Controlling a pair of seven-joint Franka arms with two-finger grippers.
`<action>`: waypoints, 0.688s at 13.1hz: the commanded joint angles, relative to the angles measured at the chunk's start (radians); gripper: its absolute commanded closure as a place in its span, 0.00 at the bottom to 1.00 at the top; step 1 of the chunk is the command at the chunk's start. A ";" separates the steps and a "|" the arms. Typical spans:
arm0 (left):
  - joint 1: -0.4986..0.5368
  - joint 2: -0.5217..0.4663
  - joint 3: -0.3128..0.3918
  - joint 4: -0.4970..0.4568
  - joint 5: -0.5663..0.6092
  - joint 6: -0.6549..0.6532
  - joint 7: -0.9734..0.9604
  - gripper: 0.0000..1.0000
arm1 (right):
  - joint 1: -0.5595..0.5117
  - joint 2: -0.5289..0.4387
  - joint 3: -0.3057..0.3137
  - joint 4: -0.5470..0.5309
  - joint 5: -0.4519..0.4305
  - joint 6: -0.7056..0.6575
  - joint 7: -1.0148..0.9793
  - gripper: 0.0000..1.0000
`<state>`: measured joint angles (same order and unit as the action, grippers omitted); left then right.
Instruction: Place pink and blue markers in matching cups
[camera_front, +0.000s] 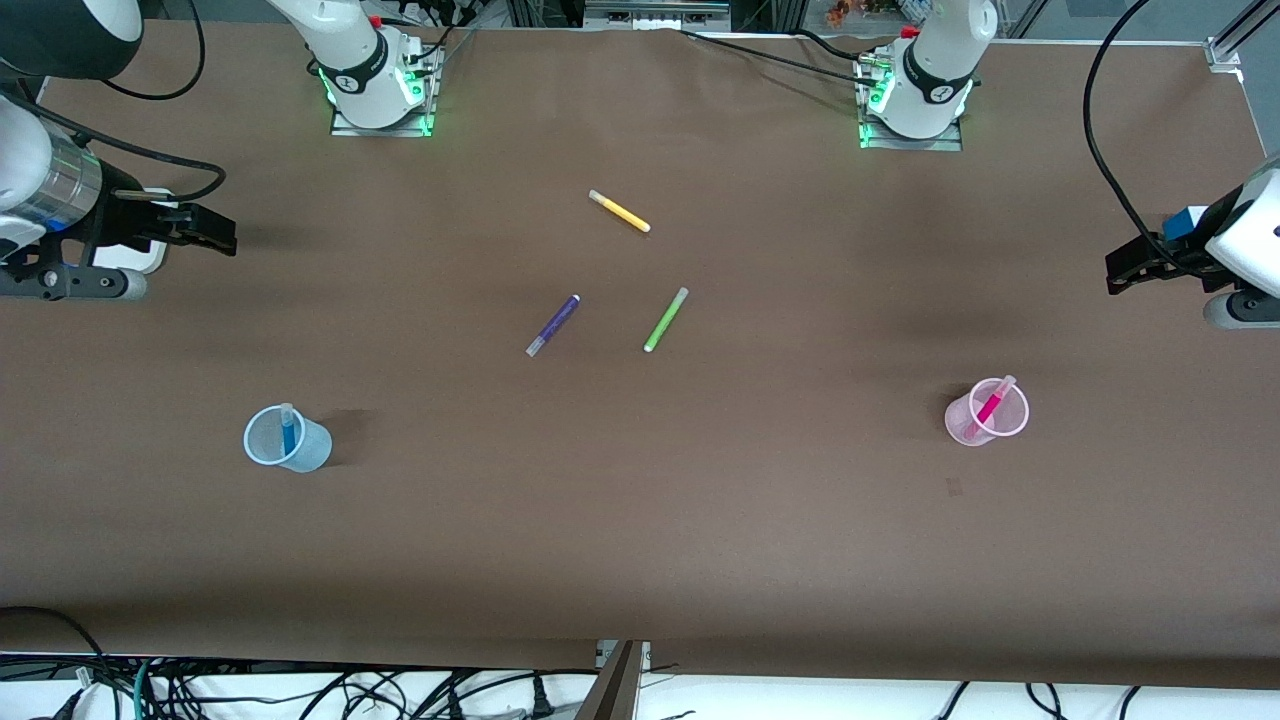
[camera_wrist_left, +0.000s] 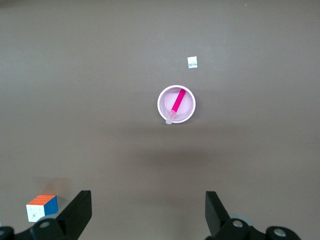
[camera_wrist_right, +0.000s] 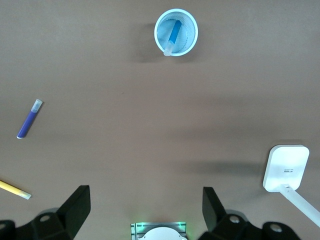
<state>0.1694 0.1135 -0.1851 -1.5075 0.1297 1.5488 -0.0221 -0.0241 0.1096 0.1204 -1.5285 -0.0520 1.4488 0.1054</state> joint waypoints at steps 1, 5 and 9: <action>-0.007 -0.073 -0.001 -0.071 -0.027 0.042 -0.004 0.00 | -0.011 0.028 -0.001 0.082 -0.003 -0.056 -0.007 0.01; -0.063 -0.222 0.031 -0.253 -0.027 0.111 -0.009 0.00 | -0.013 0.044 -0.004 0.104 0.000 -0.071 0.000 0.01; -0.131 -0.227 0.122 -0.258 -0.033 0.116 -0.009 0.00 | -0.011 0.044 -0.004 0.103 -0.002 -0.080 -0.006 0.01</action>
<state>0.0533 -0.0929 -0.0879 -1.7413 0.1271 1.6416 -0.0323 -0.0329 0.1450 0.1141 -1.4532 -0.0520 1.3992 0.1051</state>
